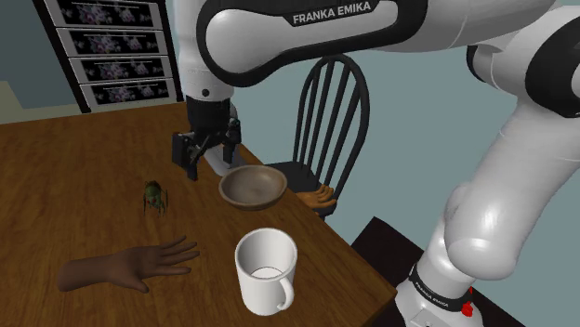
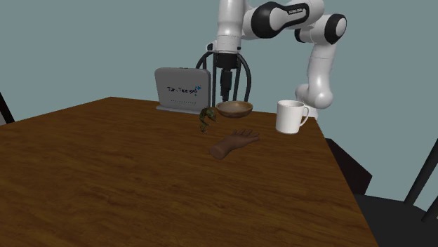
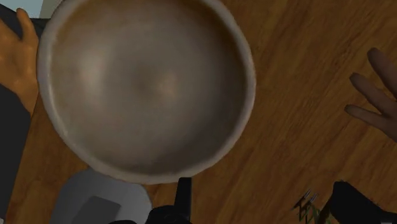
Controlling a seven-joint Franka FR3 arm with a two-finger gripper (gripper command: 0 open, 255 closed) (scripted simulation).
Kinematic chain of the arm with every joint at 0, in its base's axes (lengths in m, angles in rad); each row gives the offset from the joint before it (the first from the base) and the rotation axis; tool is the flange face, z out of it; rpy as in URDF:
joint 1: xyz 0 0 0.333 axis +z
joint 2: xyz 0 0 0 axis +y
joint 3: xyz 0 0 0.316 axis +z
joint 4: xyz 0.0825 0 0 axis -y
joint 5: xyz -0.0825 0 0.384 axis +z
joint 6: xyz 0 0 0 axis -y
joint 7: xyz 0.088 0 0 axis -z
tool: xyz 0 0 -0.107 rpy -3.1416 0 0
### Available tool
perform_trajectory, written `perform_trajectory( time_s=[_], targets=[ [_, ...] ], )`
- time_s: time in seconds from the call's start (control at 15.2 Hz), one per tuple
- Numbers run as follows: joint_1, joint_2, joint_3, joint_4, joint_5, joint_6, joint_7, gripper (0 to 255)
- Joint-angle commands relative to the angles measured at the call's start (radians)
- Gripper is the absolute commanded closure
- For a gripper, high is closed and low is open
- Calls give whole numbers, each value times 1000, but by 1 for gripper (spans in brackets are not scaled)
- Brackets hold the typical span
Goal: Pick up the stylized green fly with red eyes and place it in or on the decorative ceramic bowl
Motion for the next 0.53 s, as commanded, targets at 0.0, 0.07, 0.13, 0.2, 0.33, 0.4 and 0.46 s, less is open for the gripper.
perform_trajectory(
  time_s=[0.0, 0.07, 0.13, 0.2, 0.33, 0.4, 0.46],
  targets=[
    [16, 71, 21, 72, -39, 9, 34, 0],
    [26, 106, 30, 110, -60, 10, 52, 0],
    [39, 142, 38, 151, -82, 8, 70, 0],
    [53, 179, 45, 193, -105, 5, 87, 0],
    [85, 254, 55, 283, -153, -5, 120, 0],
    [104, 293, 59, 332, -178, -14, 135, 0],
    [114, 311, 59, 355, -189, -18, 142, 0]
  ],
)
